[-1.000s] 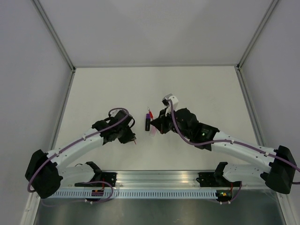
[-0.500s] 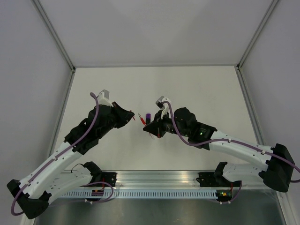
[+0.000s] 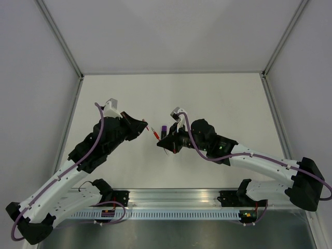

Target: Insert the pens into the pen caps

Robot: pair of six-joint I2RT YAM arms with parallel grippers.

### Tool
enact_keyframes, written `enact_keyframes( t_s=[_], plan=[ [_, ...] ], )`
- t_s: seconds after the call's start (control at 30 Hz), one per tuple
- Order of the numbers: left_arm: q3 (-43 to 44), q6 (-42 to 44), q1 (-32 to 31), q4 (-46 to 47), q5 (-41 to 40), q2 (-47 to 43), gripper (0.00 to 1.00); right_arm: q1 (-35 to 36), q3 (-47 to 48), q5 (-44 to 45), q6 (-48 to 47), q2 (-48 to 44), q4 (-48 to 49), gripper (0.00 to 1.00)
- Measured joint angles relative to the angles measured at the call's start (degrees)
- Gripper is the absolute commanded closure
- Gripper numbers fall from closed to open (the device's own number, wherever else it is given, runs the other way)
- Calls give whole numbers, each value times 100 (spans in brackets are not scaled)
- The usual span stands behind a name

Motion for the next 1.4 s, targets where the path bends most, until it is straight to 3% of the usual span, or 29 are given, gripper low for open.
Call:
enact_keyframes(
  t_s=[0.57,1.4],
  plan=[
    [-487,-90,0,310,166,-105,98,11,-57,-7,116,114,92,100],
    [-487,-345,0,505,258,-151,98,44,-63,-68,203,114,92,100]
  ],
)
